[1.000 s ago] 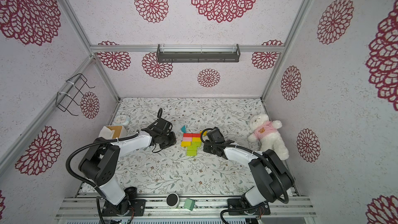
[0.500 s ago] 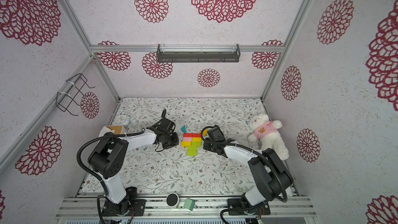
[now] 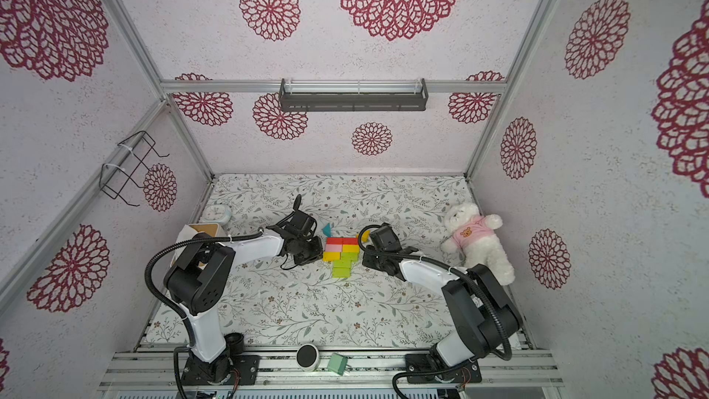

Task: Assemble a carrot with building blocks
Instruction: Adjust the building block at the center of the board.

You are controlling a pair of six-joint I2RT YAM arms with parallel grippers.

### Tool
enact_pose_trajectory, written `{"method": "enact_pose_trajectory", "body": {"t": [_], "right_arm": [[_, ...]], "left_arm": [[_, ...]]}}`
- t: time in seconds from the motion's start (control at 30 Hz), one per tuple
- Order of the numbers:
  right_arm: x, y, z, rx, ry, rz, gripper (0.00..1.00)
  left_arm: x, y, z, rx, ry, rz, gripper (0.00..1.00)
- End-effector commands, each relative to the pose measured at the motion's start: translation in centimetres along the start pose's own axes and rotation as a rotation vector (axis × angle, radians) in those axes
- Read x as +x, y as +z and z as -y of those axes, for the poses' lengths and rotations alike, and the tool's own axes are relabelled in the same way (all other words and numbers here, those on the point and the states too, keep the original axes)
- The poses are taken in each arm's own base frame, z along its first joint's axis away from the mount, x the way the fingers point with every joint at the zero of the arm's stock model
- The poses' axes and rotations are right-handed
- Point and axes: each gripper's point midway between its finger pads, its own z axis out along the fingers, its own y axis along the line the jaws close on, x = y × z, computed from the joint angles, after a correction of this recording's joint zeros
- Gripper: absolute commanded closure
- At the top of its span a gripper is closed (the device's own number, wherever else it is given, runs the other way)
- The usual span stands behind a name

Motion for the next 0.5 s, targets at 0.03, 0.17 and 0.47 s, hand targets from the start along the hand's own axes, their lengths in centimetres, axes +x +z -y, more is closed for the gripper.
{"method": "enact_pose_trajectory", "body": {"t": [0.03,0.17,0.47], "right_arm": [[-0.08,-0.19,0.26,-0.004,-0.005,0.003,0.82],[-0.02,-0.21,0.28,-0.004,-0.005,0.001,0.82],[-0.04,-0.58,0.77,0.006,0.001,0.013,0.82]], "left_arm": [[-0.35,0.20,0.78,0.015,0.014,0.009,0.95],[-0.40,0.24,0.86,0.016,0.013,0.008,0.95],[-0.32,0.15,0.57,-0.005,0.013,0.011,0.95]]}}
